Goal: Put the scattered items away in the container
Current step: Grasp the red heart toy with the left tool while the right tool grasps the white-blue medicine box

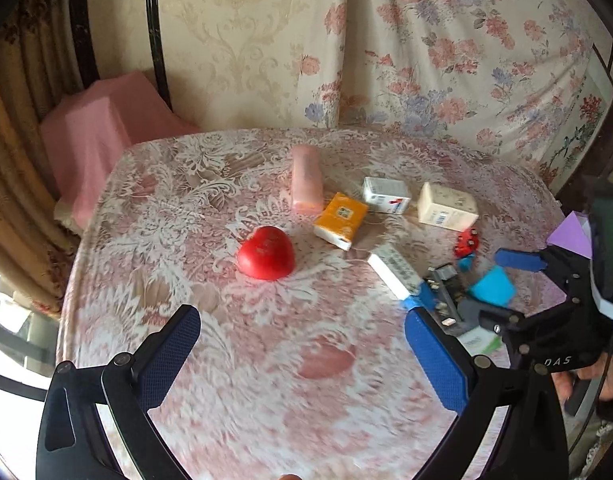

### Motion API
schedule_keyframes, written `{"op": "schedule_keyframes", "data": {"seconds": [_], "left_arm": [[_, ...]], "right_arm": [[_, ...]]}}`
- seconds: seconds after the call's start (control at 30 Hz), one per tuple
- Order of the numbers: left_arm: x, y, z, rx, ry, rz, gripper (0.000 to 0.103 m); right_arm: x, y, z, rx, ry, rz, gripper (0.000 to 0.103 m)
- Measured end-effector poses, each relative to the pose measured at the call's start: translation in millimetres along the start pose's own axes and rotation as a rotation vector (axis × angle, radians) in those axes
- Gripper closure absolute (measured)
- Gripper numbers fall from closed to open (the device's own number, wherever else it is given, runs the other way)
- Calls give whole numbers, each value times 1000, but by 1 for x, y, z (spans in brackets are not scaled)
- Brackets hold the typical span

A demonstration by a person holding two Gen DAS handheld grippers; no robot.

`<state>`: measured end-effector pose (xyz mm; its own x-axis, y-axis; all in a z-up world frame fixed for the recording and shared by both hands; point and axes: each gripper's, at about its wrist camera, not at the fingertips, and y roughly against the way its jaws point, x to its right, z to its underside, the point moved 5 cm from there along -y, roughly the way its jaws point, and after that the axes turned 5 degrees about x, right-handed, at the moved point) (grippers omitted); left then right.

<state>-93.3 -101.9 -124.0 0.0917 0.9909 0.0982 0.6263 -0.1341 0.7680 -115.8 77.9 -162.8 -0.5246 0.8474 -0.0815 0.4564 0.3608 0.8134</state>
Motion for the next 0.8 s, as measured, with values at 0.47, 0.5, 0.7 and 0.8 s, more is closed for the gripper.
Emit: {"op": "schedule_keyframes", "data": {"seconds": [0.47, 0.5, 0.7, 0.8], "left_arm": [[-31, -139, -9, -178, -114, 147, 7], [-29, -145, -10, -187, -135, 149, 7], [-24, -175, -7, -270, -230, 147, 31], [-23, -176, -7, -274, -230, 155, 34]], "right_arm": [[13, -119, 0, -321, 81, -25, 24], [15, -121, 0, -326, 82, -26, 24], [16, -128, 8, -358, 184, -17, 27], [21, -122, 9, -356, 161, -8, 42]]}}
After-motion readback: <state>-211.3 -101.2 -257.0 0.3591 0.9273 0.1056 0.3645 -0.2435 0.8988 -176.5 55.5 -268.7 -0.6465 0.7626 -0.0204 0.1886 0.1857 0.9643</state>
